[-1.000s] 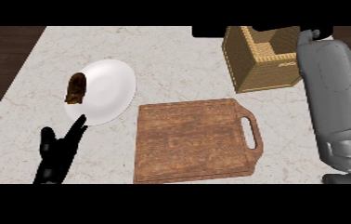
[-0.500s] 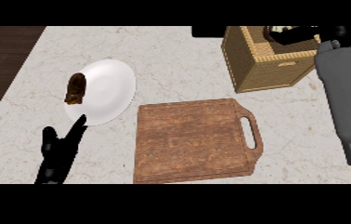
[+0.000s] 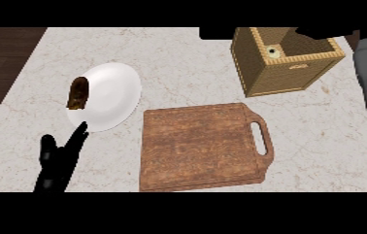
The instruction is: Pick the cupcake from the cutting board and place it in the basket
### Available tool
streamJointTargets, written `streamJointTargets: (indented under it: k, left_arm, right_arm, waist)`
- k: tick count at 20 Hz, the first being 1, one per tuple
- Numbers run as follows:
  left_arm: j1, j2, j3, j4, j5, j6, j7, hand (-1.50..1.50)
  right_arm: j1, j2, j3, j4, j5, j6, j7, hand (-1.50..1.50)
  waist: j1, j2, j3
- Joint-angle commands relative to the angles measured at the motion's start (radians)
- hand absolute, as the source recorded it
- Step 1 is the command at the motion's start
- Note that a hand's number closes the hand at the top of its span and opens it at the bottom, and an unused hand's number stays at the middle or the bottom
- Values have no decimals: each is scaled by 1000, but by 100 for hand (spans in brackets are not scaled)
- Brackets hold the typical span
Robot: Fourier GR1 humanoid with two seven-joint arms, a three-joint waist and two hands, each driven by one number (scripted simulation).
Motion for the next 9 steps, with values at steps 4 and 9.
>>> streamJointTargets:
  k: [4, 9]
  left_arm:
    - [-4, 2, 8, 47, 21, -39, 15, 0]
    - [0, -13, 17, 90, -8, -9, -42, 0]
  right_arm:
    - [37, -35, -94, 21, -68, -70, -18, -150]
    - [139, -207, -194, -54, -182, 112, -14, -150]
  waist:
    - [-1, 7, -8]
    - [-21, 3, -8]
